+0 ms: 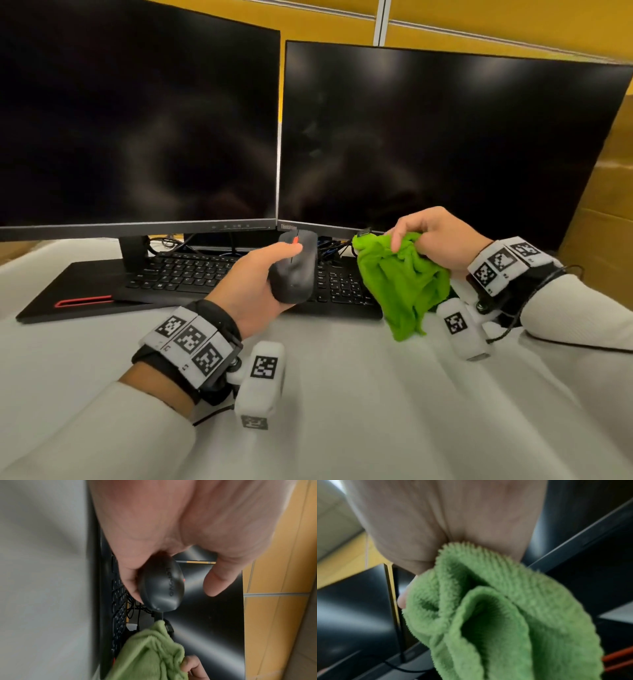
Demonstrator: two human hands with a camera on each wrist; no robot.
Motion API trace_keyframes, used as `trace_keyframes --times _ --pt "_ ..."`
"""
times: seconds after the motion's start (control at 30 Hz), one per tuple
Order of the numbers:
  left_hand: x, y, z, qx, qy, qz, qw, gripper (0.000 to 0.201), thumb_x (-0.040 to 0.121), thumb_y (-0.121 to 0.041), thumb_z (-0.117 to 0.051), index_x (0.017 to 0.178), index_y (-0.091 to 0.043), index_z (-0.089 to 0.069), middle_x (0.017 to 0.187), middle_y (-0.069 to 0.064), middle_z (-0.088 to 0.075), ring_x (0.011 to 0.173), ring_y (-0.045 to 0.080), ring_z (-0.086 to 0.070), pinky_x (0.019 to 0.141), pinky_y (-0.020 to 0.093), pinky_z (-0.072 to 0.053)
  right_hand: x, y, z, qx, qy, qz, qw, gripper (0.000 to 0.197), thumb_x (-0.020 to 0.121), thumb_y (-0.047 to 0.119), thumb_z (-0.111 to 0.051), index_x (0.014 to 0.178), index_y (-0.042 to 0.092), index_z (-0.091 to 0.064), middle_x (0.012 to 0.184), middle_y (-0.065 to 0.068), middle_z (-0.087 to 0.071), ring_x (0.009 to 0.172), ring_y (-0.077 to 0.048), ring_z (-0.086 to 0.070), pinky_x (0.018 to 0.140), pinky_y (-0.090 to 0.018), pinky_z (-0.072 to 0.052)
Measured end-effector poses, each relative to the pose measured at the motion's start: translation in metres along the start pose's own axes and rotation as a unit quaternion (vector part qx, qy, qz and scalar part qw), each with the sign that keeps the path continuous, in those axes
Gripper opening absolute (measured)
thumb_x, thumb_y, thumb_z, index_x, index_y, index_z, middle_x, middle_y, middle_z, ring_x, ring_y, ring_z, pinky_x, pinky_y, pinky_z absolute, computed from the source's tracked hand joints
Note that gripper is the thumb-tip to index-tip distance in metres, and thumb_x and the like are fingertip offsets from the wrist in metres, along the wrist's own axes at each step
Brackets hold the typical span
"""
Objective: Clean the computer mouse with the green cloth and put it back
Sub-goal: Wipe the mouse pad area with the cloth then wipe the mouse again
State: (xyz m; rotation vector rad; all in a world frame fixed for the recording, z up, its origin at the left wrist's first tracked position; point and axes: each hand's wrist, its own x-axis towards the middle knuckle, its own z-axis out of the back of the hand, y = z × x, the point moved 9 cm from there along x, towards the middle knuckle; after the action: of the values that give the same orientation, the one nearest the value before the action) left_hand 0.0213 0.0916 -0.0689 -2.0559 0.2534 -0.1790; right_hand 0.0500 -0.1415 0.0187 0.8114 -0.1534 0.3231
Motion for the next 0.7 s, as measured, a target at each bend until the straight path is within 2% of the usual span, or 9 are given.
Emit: trace_keyframes --times 0.1,0.17,0.23,0.3,0.43,0.5,0.57,0.63,0.7 --pt "-0.003 -0.010 -0.004 -0.047 0.004 -0.025 0.999 0.034 0.105 -0.018 -0.047 0.132 -0.006 -0.066 0.132 0.008 -0.072 0.115 0.021 -0.068 0.094 0.035 -0.055 0.010 0.014 -0.019 0.123 -0.014 -0.010 0.992 0.047 0.075 -0.015 -0.043 0.080 0.009 -0.083 0.104 -0.026 -0.078 0.104 -0.065 -0.063 0.086 -0.078 -0.051" --pt "-0.005 -0.015 -0.007 -0.027 0.009 -0.045 0.999 0.036 0.108 -0.017 -0.045 0.138 -0.008 -0.064 0.137 0.010 -0.071 0.119 0.022 -0.068 0.094 0.036 -0.057 0.014 0.027 -0.039 0.219 0.006 -0.024 0.975 0.030 0.077 -0.011 -0.052 0.090 -0.006 -0.079 0.106 -0.028 -0.075 0.100 -0.049 -0.072 0.093 -0.061 -0.058" --pt "-0.004 -0.020 -0.006 0.033 0.002 -0.075 0.997 0.032 0.108 -0.019 -0.048 0.133 -0.014 -0.068 0.135 0.007 -0.073 0.120 0.019 -0.067 0.101 0.037 -0.055 0.014 0.043 -0.069 0.342 0.075 -0.044 0.936 0.028 0.078 0.000 -0.062 0.098 -0.018 -0.067 0.100 -0.032 -0.067 0.089 -0.041 -0.069 0.088 -0.045 -0.063" --pt "-0.005 -0.024 -0.005 0.090 -0.005 -0.103 0.991 0.028 0.106 -0.023 -0.054 0.129 -0.021 -0.071 0.132 0.003 -0.074 0.120 0.015 -0.066 0.107 0.039 -0.049 0.010 0.059 -0.095 0.412 0.132 -0.047 0.900 0.031 0.086 0.012 -0.062 0.100 -0.015 -0.064 0.093 -0.028 -0.068 0.082 -0.035 -0.069 0.078 -0.037 -0.063" --pt "-0.010 -0.032 -0.002 0.167 -0.038 -0.136 0.976 0.032 0.099 -0.031 -0.065 0.131 -0.034 -0.071 0.118 -0.009 -0.079 0.108 0.003 -0.068 0.090 0.031 -0.045 0.006 0.067 -0.109 0.387 0.123 -0.026 0.913 0.035 0.097 0.008 -0.061 0.123 -0.016 -0.065 0.124 -0.036 -0.067 0.107 -0.041 -0.069 0.098 -0.047 -0.058" --pt "-0.012 -0.036 -0.002 0.195 -0.046 -0.154 0.968 0.033 0.097 -0.035 -0.068 0.130 -0.040 -0.070 0.114 -0.014 -0.078 0.098 -0.008 -0.069 0.086 0.026 -0.042 0.005 0.067 -0.112 0.412 0.130 -0.030 0.902 0.035 0.099 0.006 -0.057 0.127 -0.015 -0.063 0.126 -0.033 -0.067 0.110 -0.041 -0.069 0.099 -0.047 -0.058" --pt "-0.011 -0.035 -0.003 0.213 -0.037 -0.157 0.964 0.038 0.094 -0.032 -0.072 0.128 -0.045 -0.067 0.103 -0.025 -0.077 0.089 -0.017 -0.068 0.080 0.016 -0.048 0.004 0.068 -0.114 0.450 0.146 -0.047 0.880 0.038 0.102 0.011 -0.052 0.131 -0.012 -0.061 0.126 -0.030 -0.068 0.110 -0.040 -0.069 0.097 -0.046 -0.059" --pt "-0.009 -0.025 -0.010 0.214 0.016 -0.140 0.966 0.058 0.088 -0.012 -0.079 0.133 -0.044 -0.059 0.096 -0.027 -0.078 0.090 -0.009 -0.073 0.072 0.012 -0.056 0.003 0.068 -0.115 0.471 0.155 -0.056 0.867 0.043 0.103 0.016 -0.050 0.134 -0.012 -0.058 0.129 -0.032 -0.065 0.112 -0.042 -0.066 0.097 -0.049 -0.058" --pt "-0.009 -0.015 -0.013 0.217 0.040 -0.126 0.967 0.081 0.079 0.010 -0.082 0.137 -0.040 -0.055 0.102 -0.014 -0.081 0.097 0.010 -0.078 0.071 0.025 -0.062 0.004 0.068 -0.115 0.466 0.159 -0.052 0.869 0.046 0.102 0.018 -0.051 0.135 -0.013 -0.056 0.127 -0.032 -0.064 0.113 -0.043 -0.065 0.099 -0.050 -0.056"
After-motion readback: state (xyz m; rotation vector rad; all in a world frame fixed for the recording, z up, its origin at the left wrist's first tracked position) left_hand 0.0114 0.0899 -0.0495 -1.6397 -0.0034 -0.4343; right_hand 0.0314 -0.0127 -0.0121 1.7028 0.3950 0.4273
